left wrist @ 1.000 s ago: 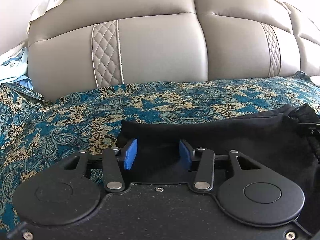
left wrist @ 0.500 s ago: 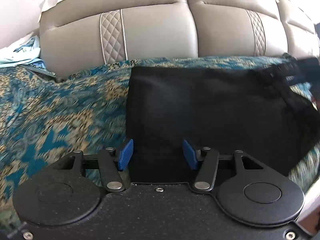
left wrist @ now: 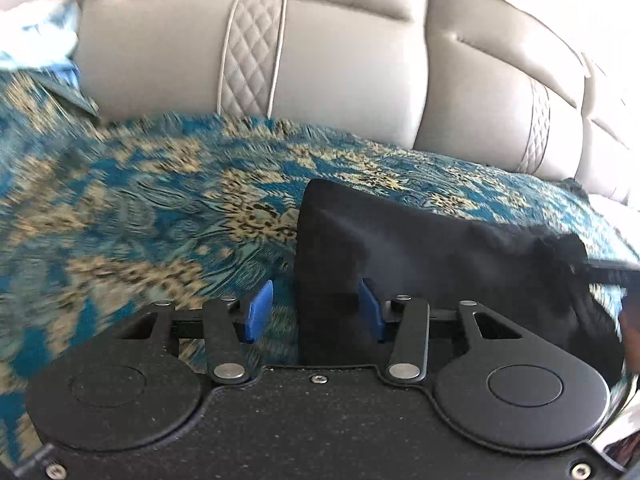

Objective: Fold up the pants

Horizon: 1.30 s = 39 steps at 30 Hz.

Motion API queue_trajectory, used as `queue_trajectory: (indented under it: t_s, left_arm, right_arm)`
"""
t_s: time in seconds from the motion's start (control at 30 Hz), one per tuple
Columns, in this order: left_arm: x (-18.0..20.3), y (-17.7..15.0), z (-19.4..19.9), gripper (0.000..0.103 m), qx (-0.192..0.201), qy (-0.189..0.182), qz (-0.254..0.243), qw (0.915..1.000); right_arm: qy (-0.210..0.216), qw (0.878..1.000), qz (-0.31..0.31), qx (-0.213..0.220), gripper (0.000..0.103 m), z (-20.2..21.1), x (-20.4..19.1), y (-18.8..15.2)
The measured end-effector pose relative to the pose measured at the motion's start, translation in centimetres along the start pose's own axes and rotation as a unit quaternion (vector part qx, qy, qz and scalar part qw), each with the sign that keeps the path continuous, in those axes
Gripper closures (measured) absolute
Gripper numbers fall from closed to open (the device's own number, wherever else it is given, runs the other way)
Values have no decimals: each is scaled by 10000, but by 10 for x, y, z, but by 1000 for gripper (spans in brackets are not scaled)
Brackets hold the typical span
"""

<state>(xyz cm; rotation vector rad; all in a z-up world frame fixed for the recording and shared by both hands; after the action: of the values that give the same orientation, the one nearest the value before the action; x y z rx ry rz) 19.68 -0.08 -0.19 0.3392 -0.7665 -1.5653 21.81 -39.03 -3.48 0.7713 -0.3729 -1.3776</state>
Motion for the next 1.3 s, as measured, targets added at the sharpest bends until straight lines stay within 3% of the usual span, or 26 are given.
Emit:
queue_trajectory:
  t_s: [0.07, 0.13, 0.2, 0.23, 0.27, 0.37, 0.5, 0.7, 0.83, 0.9, 0.93, 1.0, 1.1, 1.17, 1.23, 1.3]
  left_arm:
    - [-5, 8, -21, 59, -263, -285, 231, 9990]
    - [-3, 17, -29, 56, -226, -541, 169, 9981]
    - [-4, 23, -35, 53, -234, -686, 227, 9971]
    - [-5, 25, -38, 55, -224, -728, 277, 9967]
    - [-7, 26, -40, 67, -201, -739, 340, 9965]
    - [-14, 26, -42, 84, -153, -800, 517, 9953]
    - [-20, 36, -46, 88, 31, -479, 687, 9965]
    - [-29, 88, -74, 89, 217, 274, 510, 9981]
    - [-34, 118, -95, 89, 236, 732, 430, 9961]
    - [-34, 122, -102, 87, 189, 925, 364, 9949]
    - [-34, 122, -104, 84, 153, 992, 359, 9943]
    - [-33, 120, -104, 77, 112, 1123, 368, 9929]
    - [-31, 111, -88, 59, 155, 1403, 355, 9894]
    - [-26, 97, -69, 41, 262, 1501, 271, 9879]
    - [-21, 81, -46, 35, 387, 1571, 121, 9868]
    - [-14, 61, -24, 23, 460, 1620, 1, 9857]
  right_arm:
    - [118, 9999, -47, 15, 24, 1, 0, 0]
    - [212, 9997, -80, 29, 28, 1, 0, 0]
    - [318, 9994, -130, 49, 40, 3, 0, 0]
    - [389, 9990, -207, 71, 43, 3, 0, -1]
    - [445, 9986, -275, 88, 49, 3, 0, -1]
    - [610, 9972, -413, 106, 62, 1, -5, 1]
    - [565, 9977, -322, 179, 68, -10, -24, 15]
    - [478, 9981, -233, 325, 70, -47, -44, 63]
    - [493, 9977, -305, 341, 69, -77, -48, 89]
    - [424, 9981, -336, 305, 62, -87, -50, 91]
    - [361, 9983, -335, 298, 57, -89, -50, 90]
    - [151, 9987, -396, 286, 32, -87, -49, 89]
    - [-305, 9971, -559, 409, 26, -68, -46, 84]
    - [-574, 9945, -655, 574, 24, -48, -48, 76]
    - [-869, 9916, -611, 733, 21, -24, -54, 62]
    - [-975, 9898, -521, 896, 18, -2, -65, 41]
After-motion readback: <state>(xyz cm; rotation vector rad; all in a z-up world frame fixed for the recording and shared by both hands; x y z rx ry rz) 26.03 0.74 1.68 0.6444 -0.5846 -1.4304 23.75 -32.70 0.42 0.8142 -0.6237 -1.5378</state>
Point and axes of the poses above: each gripper's, at about its wrist camera, not at the fingertips, and z roughly against the way its jaws point, x to its right, y to its top, the point moved 6 cm from there along -z, roughly the way its jaws point, and after that the axes turned 7 degrees about -x, right-handed, at the moved point
